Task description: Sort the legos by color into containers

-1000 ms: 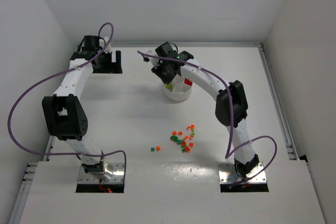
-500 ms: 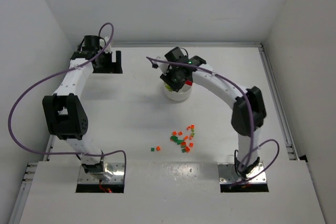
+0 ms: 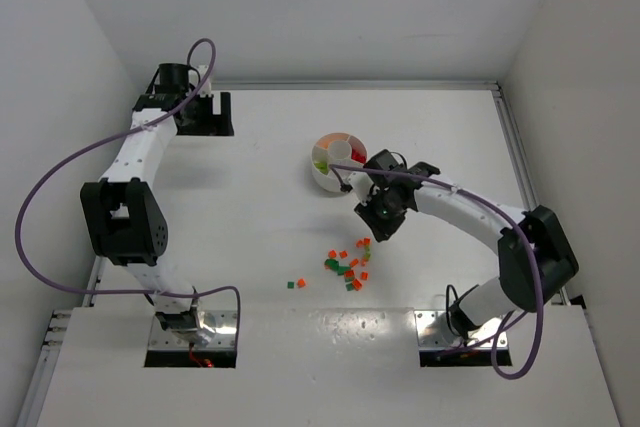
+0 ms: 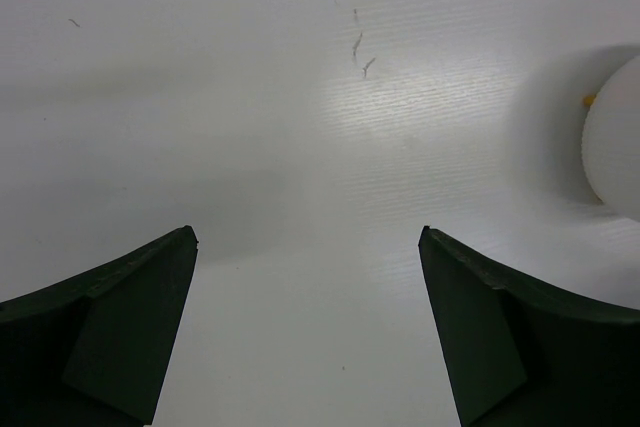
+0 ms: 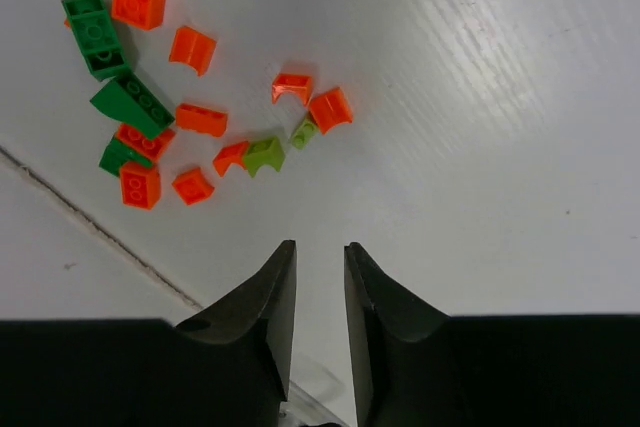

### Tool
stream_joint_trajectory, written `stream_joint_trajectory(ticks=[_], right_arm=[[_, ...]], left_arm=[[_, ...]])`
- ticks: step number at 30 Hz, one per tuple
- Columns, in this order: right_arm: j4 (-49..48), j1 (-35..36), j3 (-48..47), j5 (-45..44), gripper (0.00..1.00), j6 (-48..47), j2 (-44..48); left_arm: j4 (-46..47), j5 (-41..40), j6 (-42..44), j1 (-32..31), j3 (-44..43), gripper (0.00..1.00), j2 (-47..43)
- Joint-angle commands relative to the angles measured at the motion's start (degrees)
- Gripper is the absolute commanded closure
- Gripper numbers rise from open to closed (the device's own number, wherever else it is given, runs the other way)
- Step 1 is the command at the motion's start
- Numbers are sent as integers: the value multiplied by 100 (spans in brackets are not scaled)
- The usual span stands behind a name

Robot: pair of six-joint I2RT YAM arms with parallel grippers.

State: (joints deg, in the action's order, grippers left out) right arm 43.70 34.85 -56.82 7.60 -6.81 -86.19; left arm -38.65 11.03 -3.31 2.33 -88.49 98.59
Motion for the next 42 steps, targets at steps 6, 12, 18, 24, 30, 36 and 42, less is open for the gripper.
stream_joint_trajectory(ticks=[6, 12, 18, 24, 30, 36, 42], right_arm=[[-897, -5, 206, 296, 83, 1101, -90], [-1391, 118, 584, 84, 71, 1955, -275], [-1496, 118, 707, 111, 76, 1894, -705], [-1496, 118, 585, 58, 76, 1832, -1101], [-1312, 118, 312, 242, 63, 1832, -1435], [-1312, 118, 259, 295, 65, 1832, -1558], [-1189, 118, 259, 295, 78, 1640, -1681]], left_arm=[[77, 49, -170, 31, 76, 0, -147], [130, -13, -170, 92, 367, 0, -428], [130, -13, -170, 207, 499, 0, -533], [183, -13, -170, 207, 605, 0, -595], [183, 40, -170, 207, 500, 0, -481], [183, 40, -118, 207, 499, 0, -481], [183, 40, -117, 259, 552, 0, -481]])
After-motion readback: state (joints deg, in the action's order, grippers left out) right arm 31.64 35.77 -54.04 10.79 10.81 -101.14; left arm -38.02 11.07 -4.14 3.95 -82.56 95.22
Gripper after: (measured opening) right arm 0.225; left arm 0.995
